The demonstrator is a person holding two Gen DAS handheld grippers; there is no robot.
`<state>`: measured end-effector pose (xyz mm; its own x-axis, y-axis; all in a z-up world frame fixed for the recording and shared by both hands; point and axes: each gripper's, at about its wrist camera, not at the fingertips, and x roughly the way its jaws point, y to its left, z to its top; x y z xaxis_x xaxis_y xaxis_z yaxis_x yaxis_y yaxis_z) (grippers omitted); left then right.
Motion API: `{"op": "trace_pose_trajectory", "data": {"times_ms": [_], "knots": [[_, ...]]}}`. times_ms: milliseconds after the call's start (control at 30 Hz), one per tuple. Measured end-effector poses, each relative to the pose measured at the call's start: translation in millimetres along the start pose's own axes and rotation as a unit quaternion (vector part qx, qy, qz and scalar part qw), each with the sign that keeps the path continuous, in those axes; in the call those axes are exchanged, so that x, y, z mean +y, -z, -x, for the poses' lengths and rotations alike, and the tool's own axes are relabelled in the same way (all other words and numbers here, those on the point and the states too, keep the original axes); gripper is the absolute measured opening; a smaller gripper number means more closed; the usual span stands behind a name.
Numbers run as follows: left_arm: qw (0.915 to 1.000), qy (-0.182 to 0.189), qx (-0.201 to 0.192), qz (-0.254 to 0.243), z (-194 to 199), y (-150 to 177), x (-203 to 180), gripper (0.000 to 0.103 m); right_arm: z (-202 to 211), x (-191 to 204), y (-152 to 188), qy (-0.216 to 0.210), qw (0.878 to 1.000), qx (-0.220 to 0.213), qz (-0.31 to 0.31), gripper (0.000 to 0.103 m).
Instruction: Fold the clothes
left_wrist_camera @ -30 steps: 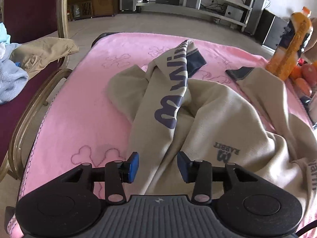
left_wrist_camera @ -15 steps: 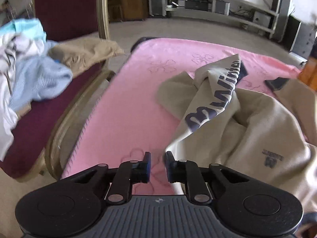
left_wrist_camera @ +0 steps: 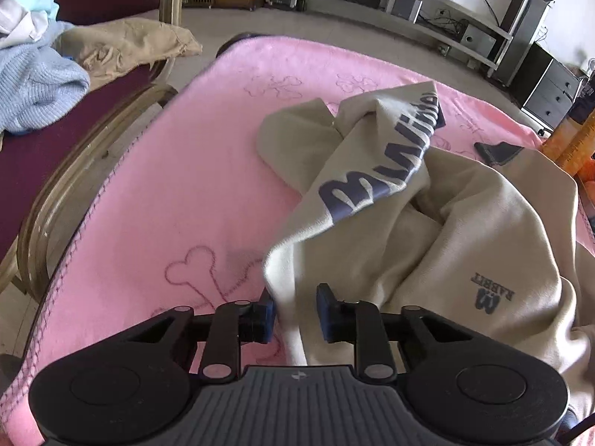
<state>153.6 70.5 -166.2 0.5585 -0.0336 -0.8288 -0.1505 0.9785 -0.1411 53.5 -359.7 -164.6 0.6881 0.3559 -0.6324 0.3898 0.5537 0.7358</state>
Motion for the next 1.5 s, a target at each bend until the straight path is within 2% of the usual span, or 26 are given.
{"op": "trace_pose_trajectory", "data": {"times_ms": [33, 100, 133, 233, 300, 433, 500, 567, 633, 733, 867, 933, 1033, 1067, 1100, 1133, 1233, 1333, 1433, 1500], "knots": [[1.0, 0.003, -0.001, 0.004, -1, 0, 2, 0.022, 1, 0, -1, 0.0, 1.0, -0.004, 0.001, 0.06], [0.9999, 0.008, -0.003, 0.012, -3, 0, 5, 0.005, 2, -1, -2, 0.001, 1.0, -0.011, -0.002, 0.06], [0.9998, 0.008, 0.0, 0.018, -4, 0, 7, 0.001, 2, -2, -3, 0.002, 1.0, -0.013, -0.004, 0.06], [0.9995, -0.019, 0.0, 0.024, 12, -2, 6, 0.001, 3, -4, -5, 0.007, 1.0, -0.023, -0.008, 0.06], [0.9996, -0.02, -0.002, 0.021, 36, -5, 6, 0.001, 6, -1, -6, 0.014, 0.999, -0.039, 0.004, 0.06], [0.9997, 0.004, -0.024, 0.007, 106, -3, 21, 0.001, 12, 6, -5, 0.029, 0.997, -0.066, 0.037, 0.062], [0.9986, 0.026, -0.043, 0.016, 136, 6, 39, 0.001, 13, 9, -4, 0.038, 0.996, -0.071, 0.047, 0.063], [0.9963, 0.048, -0.066, 0.029, 155, 16, 58, 0.001, 12, 14, -2, 0.058, 0.994, -0.076, 0.059, 0.063], [0.9938, 0.064, -0.082, 0.041, 153, 26, 71, 0.001, 11, 22, 0, 0.083, 0.991, -0.081, 0.071, 0.063], [0.9943, 0.067, -0.067, 0.049, 130, 37, 71, 0.001, 5, 54, 8, 0.128, 0.978, -0.086, 0.141, 0.062], [0.9948, 0.072, -0.058, 0.042, 115, 43, 66, 0.001, -27, 110, 20, 0.198, 0.945, -0.059, 0.255, 0.054], [0.9944, 0.071, -0.068, 0.038, 114, 43, 68, 0.001, -50, 124, 19, 0.221, 0.935, -0.043, 0.273, 0.054], [0.9948, 0.069, -0.056, 0.049, 107, 43, 74, 0.001, -90, 132, 10, 0.253, 0.929, -0.001, 0.271, 0.053], [0.9948, 0.069, -0.05, 0.055, 104, 42, 77, 0.001, -98, 131, 8, 0.269, 0.926, 0.001, 0.264, 0.049], [0.9947, 0.07, -0.045, 0.062, 102, 42, 79, 0.001, -102, 129, 8, 0.288, 0.922, -0.005, 0.26, 0.02], [0.9944, 0.071, -0.043, 0.066, 102, 42, 81, 0.001, -101, 126, 5, 0.301, 0.919, -0.017, 0.255, 0.003], [0.9941, 0.071, -0.04, 0.071, 101, 42, 85, 0.001, -67, 110, -9, 0.28, 0.934, -0.067, 0.211, 0.002], [0.9947, 0.066, -0.036, 0.071, 100, 45, 85, 0.001, -21, 74, -28, 0.26, 0.948, -0.111, 0.147, 0.002], [0.9957, 0.065, -0.031, 0.059, 99, 47, 80, 0.001, 6, 20, -43, 0.249, 0.96, -0.108, 0.065, 0.002], [0.9972, 0.054, -0.032, 0.041, 99, 50, 74, 0.001, 8, -14, -44, 0.249, 0.965, -0.077, 0.026, 0.007]]}}
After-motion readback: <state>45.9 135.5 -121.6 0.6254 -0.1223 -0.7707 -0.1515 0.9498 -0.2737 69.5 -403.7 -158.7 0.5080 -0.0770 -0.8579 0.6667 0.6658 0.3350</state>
